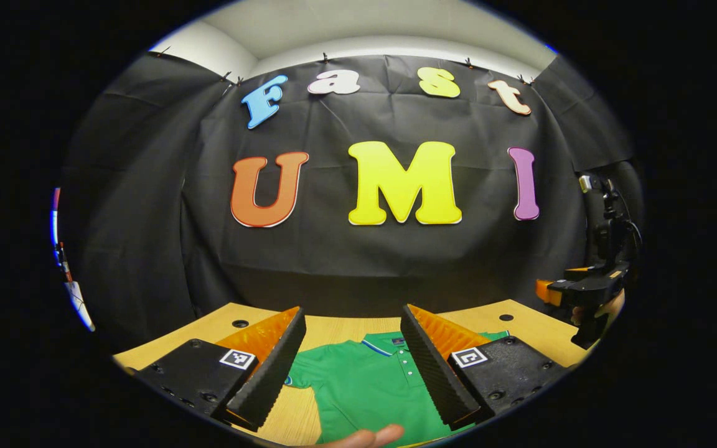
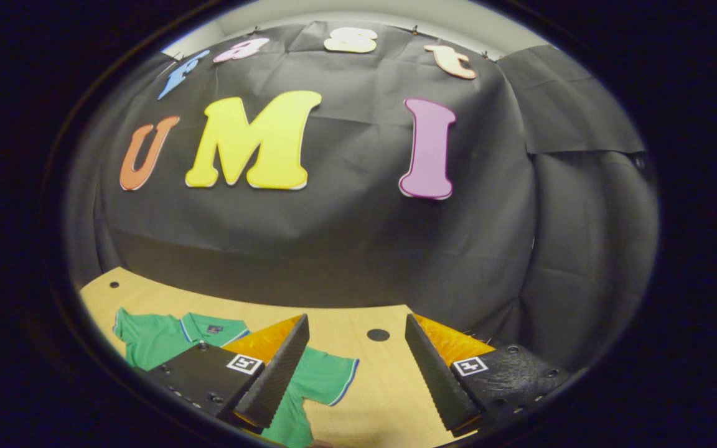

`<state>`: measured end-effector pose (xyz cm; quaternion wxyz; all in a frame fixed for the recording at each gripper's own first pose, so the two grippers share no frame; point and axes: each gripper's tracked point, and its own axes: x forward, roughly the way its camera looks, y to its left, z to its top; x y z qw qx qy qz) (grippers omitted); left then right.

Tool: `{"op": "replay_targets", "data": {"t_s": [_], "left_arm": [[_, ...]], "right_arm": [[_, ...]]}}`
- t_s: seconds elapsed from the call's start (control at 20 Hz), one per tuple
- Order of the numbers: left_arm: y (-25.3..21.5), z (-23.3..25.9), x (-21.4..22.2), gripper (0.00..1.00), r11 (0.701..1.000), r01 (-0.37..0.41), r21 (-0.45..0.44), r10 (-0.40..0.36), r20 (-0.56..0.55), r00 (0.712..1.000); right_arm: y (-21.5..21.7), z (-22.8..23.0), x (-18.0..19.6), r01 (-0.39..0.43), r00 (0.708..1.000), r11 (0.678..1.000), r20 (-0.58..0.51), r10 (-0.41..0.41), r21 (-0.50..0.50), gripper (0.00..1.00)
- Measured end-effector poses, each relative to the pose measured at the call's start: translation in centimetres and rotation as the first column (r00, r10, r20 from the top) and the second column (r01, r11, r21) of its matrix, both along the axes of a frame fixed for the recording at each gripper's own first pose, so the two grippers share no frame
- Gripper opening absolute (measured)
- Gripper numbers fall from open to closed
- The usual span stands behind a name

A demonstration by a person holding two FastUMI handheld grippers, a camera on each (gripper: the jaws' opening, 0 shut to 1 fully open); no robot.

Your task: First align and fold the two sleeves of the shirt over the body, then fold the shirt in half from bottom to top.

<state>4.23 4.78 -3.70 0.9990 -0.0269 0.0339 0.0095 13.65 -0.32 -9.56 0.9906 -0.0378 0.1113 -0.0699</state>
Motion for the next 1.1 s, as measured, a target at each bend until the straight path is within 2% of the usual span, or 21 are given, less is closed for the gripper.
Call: {"op": "replay_targets", "data": {"t_s": [0.2, 0.3, 0.4, 0.45, 0.55, 0.75, 0.8, 1.1], "left_arm": [[0.2, -1.9, 0.3, 0.99, 1.0, 0.0, -0.008, -0.001, -0.042, 0.999], [0.3, -2.6, 0.3, 0.99, 1.0, -0.001, 0.003, 0.002, -0.056, 0.998], [0.3, -3.5, 0.4, 0.99, 1.0, 0.001, 0.005, -0.001, -0.072, 0.997], [0.2, -4.0, 0.4, 0.99, 1.0, 0.003, 0.004, -0.003, -0.081, 0.997], [0.1, -4.5, 0.5, 0.98, 1.0, 0.003, 0.006, -0.003, -0.095, 0.996], [-0.2, -5.5, 0.6, 0.99, 1.0, 0.014, 0.003, -0.014, -0.114, 0.993], [-0.2, -5.6, 0.6, 0.99, 1.0, 0.016, 0.003, -0.016, -0.116, 0.993], [0.1, -6.2, 0.6, 0.99, 1.0, 0.014, -0.005, -0.015, -0.122, 0.992]], "right_arm": [[-1.2, -6.4, 3.0, 0.023, 0.989, 1.0, -0.147, -0.025, -0.016, 0.96], [-1.9, -9.3, 4.1, 0.042, 0.976, 0.999, -0.214, -0.042, -0.006, 0.93], [-2.1, -12.0, 4.8, 0.053, 0.955, 0.998, -0.295, -0.042, 0.032, 0.96], [-2.2, -13.2, 5.0, 0.06, 0.942, 0.996, -0.334, -0.037, 0.059, 0.92], [-2.0, -15.1, 5.5, 0.072, 0.917, 0.99, -0.398, -0.019, 0.12, 0.91], [-1.3, -16.7, 5.7, 0.1, 0.885, 0.972, -0.465, 0.011, 0.214, 0.88], [-0.9, -17.2, 5.8, 0.102, 0.878, 0.969, -0.479, 0.018, 0.224, 0.85], [0.8, -19.1, 5.8, 0.093, 0.841, 0.958, -0.537, 0.071, 0.272, 0.84]]}}
